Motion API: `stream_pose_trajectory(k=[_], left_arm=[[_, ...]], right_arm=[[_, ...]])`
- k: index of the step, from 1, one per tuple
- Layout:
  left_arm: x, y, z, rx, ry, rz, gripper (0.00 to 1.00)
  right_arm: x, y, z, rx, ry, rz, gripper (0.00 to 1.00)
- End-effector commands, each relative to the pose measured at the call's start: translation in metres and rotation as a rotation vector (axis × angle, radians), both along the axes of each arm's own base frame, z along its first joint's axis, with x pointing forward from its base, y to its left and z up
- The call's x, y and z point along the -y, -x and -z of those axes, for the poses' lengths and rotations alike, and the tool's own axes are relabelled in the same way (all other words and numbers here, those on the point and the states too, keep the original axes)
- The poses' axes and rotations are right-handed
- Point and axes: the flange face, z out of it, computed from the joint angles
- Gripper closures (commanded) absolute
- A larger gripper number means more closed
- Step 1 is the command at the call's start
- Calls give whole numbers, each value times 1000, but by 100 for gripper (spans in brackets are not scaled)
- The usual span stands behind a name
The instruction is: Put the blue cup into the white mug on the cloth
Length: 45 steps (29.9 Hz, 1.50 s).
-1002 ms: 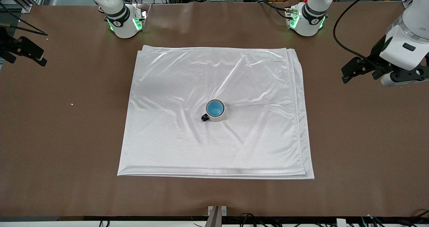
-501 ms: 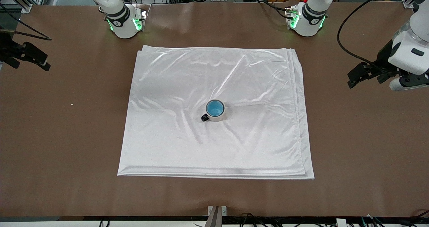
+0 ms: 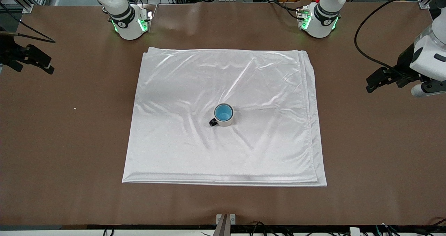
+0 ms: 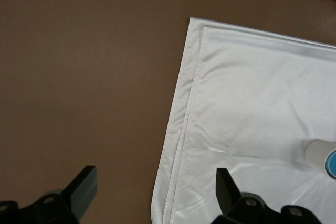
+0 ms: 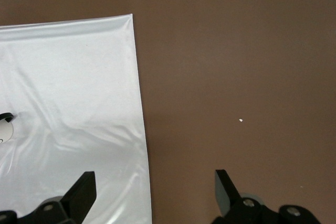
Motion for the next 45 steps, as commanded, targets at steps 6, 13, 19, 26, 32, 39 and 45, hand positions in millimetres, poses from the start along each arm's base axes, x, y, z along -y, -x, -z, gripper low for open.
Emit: stream_pose_trajectory(k=[6,13,19,26,32,39,45], left_arm=[[-2,-2,4,7,14,14,0],[-13,-2,6,1,12,14,0],[-28,-4,6,-2,2,66,0],[-33,-4,4,-1,-12,58,0],[-36,-3,3,-4,-41,59,0],[-44,-3,2,-4,-54,56,0],[-48,-4,2,-4,-79,58,0]], right_arm=[[2,2,5,-15,7,-10,0],[0,2,12,-29,7,-8,0],[0,2,12,-29,7,-10,0],[0,1,13,-31,7,-8,0],[0,1,13,-31,7,-8,0],[1,1,13,-32,6,-4,0],[0,1,13,-32,6,-4,0]])
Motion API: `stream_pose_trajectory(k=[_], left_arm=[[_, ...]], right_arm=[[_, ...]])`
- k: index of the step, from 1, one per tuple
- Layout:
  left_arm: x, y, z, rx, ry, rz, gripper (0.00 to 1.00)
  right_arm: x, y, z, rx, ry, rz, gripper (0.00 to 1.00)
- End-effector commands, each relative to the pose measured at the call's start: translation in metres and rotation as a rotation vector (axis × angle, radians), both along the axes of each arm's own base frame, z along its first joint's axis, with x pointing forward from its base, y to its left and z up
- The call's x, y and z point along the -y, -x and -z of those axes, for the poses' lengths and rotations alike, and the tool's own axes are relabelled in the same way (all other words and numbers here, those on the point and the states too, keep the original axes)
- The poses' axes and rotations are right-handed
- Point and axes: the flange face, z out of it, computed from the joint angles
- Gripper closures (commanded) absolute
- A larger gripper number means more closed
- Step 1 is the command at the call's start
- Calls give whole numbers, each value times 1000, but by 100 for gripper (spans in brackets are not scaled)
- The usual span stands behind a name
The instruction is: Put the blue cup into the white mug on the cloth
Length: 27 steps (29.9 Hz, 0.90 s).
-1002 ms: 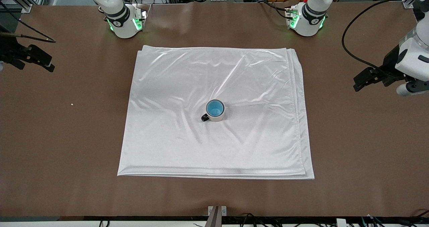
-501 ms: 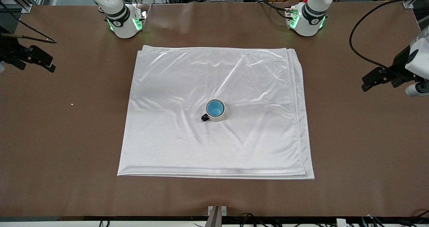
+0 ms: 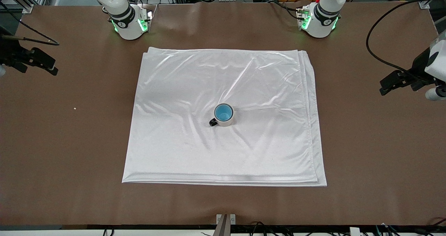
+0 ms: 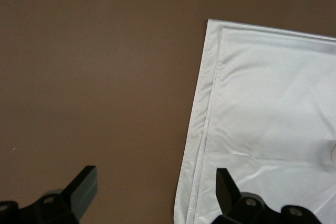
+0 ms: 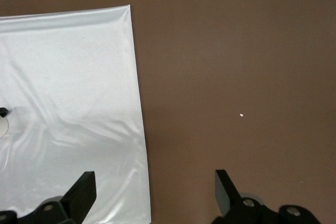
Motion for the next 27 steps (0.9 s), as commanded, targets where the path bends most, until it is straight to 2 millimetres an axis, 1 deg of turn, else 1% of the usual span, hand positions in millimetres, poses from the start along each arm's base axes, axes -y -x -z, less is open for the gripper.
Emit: stream_pose_trajectory(k=[1,10,27], left_arm=[[-7,3,-5,3,-54,24,0],[-7,2,-1,-15,-59,26,0],[-8,2,-1,-17,-48,12,0]], right_arm=[[0,1,0,-3,6,-3,0],[-1,1,1,-3,6,-5,0],[0,1,1,-5,12,-5,0]])
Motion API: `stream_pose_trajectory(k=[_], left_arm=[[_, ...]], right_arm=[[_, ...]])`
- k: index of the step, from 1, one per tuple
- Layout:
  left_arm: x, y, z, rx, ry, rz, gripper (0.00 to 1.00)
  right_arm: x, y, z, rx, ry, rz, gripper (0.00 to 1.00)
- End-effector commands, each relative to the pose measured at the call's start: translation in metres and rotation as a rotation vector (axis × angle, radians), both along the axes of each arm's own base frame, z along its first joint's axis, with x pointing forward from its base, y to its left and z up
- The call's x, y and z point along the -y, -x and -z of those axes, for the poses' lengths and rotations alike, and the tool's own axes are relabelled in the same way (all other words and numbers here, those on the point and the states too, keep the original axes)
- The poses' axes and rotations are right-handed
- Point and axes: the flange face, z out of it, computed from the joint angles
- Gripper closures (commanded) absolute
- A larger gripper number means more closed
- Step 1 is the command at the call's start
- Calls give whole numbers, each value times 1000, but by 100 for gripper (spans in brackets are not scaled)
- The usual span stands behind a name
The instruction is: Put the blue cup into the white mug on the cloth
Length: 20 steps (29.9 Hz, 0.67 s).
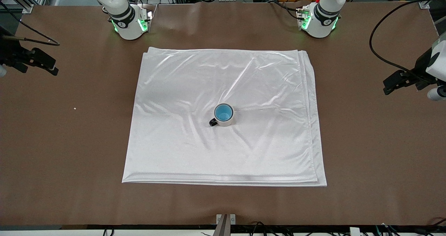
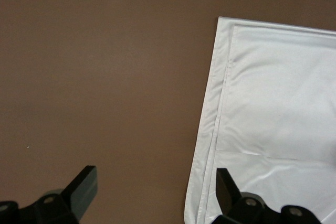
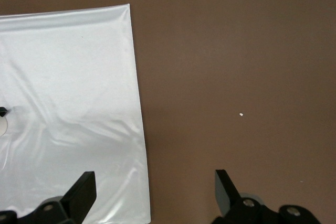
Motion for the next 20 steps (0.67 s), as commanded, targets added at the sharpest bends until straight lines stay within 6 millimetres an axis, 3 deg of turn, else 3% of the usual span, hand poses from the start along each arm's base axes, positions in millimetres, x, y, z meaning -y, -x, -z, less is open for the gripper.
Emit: stream_pose_trajectory(k=[1,20], left_arm=[[-2,2,-2,-7,-12,6,0],[-10,2,-2,-10,-10,-9,0]], right_arm=[[0,1,-1,0,10,-5,0],[0,1,5,-5,10,-5,0]])
